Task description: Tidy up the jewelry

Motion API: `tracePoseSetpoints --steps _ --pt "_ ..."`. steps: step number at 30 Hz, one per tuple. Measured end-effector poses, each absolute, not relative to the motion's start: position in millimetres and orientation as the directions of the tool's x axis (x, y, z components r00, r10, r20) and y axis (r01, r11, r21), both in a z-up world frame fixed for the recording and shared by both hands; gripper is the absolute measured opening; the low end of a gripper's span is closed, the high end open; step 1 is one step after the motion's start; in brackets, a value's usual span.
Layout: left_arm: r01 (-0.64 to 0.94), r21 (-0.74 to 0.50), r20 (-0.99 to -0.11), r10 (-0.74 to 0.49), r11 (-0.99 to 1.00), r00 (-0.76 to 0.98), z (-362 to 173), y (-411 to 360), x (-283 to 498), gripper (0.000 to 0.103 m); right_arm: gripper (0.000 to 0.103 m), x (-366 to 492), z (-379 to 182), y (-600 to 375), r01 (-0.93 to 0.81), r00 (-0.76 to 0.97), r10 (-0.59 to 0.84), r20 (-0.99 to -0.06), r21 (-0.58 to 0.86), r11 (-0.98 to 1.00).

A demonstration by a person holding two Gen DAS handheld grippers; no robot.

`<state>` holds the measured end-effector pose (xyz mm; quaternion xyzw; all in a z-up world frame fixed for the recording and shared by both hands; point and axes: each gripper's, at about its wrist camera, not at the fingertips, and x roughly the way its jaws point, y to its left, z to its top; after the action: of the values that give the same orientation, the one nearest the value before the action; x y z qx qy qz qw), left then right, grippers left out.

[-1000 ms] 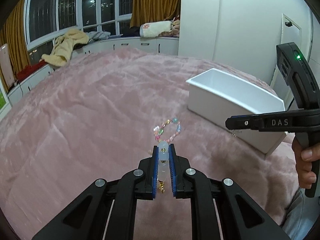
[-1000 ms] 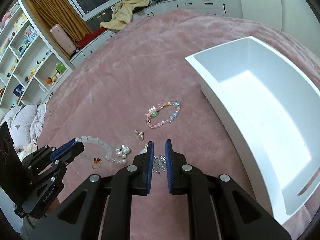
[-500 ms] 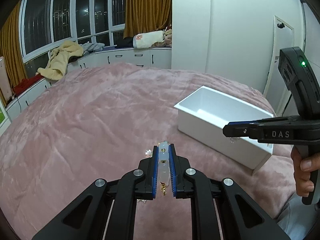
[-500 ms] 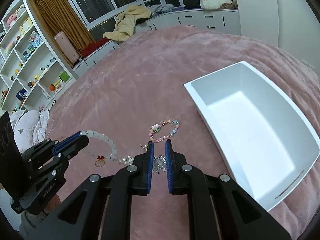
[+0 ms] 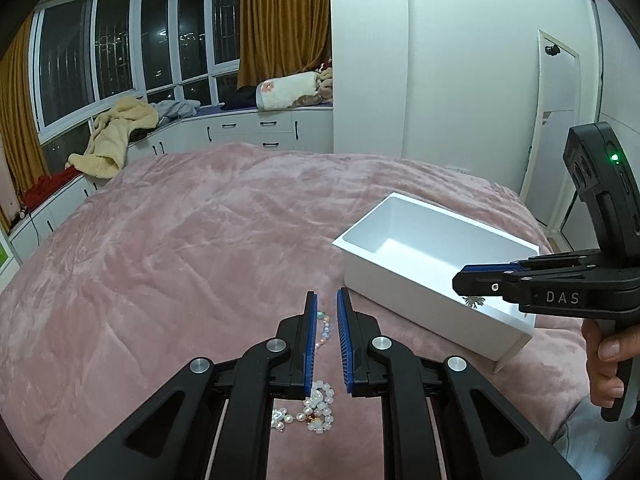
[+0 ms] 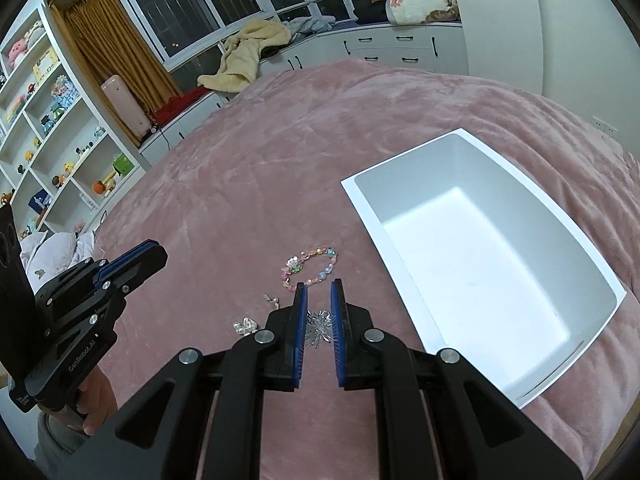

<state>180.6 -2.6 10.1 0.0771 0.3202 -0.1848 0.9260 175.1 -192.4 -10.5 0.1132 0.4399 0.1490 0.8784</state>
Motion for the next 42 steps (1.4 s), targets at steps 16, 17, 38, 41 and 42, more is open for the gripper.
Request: tracePoseSetpoints --steps 16,17,38,41,42 --pt "0.38 0.077 -0.809 -0.165 0.922 0.564 -143 -19 204 0.057 0.013 177 -36 -200 -0.156 0.547 0.374 -0.749 0.348 0.924" --pt "0.37 0.081 -0.813 -0.154 0.925 0.561 -149 -19 208 0.057 0.012 178 -39 -201 -0.155 0.545 0.378 -0.749 0.353 0.923" --pt "0.373 0.034 -0.797 -0.2 0.927 0.57 -120 -16 230 0.015 0.012 177 -39 -215 -0.144 0.569 0.394 -0.722 0.384 0.912" --pt "0.384 0.042 -0.78 -0.21 0.922 0.59 -102 -20 227 0.015 0.012 176 -29 -215 -0.148 0.576 0.389 -0.719 0.376 0.915" --pt "0.388 0.043 -0.776 -0.214 0.921 0.593 -97 -22 227 0.015 0.012 174 -26 -215 -0.148 0.58 0.387 -0.717 0.374 0.915"
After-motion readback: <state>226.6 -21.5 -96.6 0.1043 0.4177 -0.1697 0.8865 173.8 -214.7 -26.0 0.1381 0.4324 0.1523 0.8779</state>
